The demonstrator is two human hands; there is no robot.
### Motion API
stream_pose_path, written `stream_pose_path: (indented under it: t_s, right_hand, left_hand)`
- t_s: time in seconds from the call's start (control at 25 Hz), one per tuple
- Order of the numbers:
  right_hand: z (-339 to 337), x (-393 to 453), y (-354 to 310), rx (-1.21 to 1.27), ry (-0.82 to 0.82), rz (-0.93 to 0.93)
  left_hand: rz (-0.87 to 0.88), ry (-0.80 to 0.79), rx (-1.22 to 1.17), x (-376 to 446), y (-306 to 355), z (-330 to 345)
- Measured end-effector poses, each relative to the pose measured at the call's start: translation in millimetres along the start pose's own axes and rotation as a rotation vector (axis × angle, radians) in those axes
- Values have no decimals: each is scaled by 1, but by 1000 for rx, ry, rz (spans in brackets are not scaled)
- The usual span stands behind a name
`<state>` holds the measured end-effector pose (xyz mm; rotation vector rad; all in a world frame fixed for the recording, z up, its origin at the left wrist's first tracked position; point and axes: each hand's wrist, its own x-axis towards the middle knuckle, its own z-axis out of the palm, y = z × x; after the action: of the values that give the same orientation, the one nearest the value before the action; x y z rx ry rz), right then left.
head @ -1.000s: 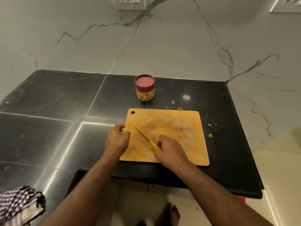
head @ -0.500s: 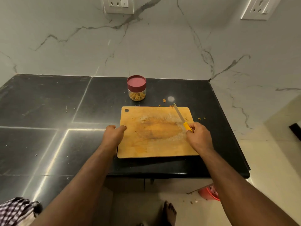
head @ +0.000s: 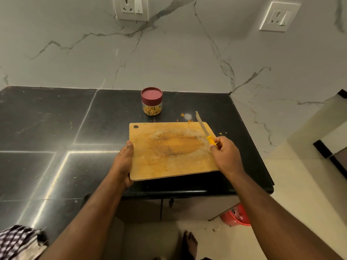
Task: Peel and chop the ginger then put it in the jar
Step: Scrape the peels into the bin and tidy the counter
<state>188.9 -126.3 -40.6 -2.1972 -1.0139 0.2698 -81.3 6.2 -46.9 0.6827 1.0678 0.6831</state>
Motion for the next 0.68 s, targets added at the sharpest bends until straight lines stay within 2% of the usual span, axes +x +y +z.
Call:
stream_pose_path:
  t_s: [0.16,0.32,0.48,0.68]
  right_hand:
    - [-22,-33,-19,102,18,-95]
    - [-40,-55,-11,126,-17,-101]
    - [-60,-68,19,107,4,-86]
    - [-110,-78,94,116,22,-72]
  left_hand:
    - [24,-37,2,-11,-8,8]
    - [-15,-161,-31,-30,-27,40]
    - [25,-219,1,-47,-51,77]
    - [60,-196,105,-83,-107,149]
